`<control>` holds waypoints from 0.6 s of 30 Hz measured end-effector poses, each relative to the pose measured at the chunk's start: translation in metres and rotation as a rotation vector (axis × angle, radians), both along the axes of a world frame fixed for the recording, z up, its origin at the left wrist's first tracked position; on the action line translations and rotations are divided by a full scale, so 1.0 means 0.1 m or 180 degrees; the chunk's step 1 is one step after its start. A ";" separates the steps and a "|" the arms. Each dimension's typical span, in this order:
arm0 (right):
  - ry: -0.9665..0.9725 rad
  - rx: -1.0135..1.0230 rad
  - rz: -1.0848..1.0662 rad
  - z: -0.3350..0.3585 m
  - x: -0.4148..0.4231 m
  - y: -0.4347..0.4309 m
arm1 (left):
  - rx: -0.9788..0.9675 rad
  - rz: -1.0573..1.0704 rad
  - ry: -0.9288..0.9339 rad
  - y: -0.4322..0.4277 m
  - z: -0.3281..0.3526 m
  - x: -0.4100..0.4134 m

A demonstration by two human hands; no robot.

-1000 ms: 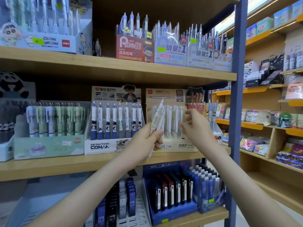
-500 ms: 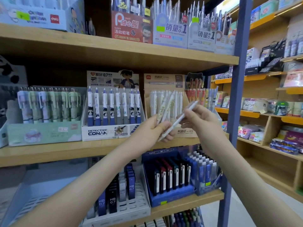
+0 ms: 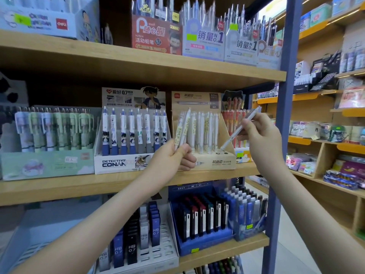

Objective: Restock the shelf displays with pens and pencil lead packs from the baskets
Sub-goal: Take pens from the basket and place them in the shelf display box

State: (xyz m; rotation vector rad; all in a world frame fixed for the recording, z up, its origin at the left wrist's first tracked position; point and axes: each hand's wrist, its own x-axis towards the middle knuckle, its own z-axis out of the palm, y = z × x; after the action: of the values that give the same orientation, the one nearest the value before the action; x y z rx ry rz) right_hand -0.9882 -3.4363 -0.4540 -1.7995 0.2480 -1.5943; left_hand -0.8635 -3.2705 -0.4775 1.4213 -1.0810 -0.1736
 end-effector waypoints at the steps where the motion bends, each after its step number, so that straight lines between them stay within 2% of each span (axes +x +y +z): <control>1: -0.0028 0.0011 0.0028 0.02 0.01 -0.01 | -0.0001 -0.0014 0.0014 0.00 0.00 -0.01; 5: 0.0304 -0.0175 0.0044 0.10 0.07 -0.03 | 0.0006 -0.0055 0.0033 -0.01 -0.01 -0.01; 10: 0.1316 -0.0548 -0.0142 0.16 0.20 -0.03 | -0.0036 -0.0102 0.0177 -0.03 0.01 -0.01; 18: 0.1393 -0.0535 -0.0319 0.23 0.24 -0.04 | -0.0032 -0.0227 0.0286 -0.08 0.01 -0.05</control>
State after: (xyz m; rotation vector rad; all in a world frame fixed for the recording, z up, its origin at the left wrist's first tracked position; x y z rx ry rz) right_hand -0.9637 -3.4406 -0.4307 -2.2905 0.4205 -1.3001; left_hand -0.8682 -3.2789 -0.4763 1.3542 -1.0575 -0.2804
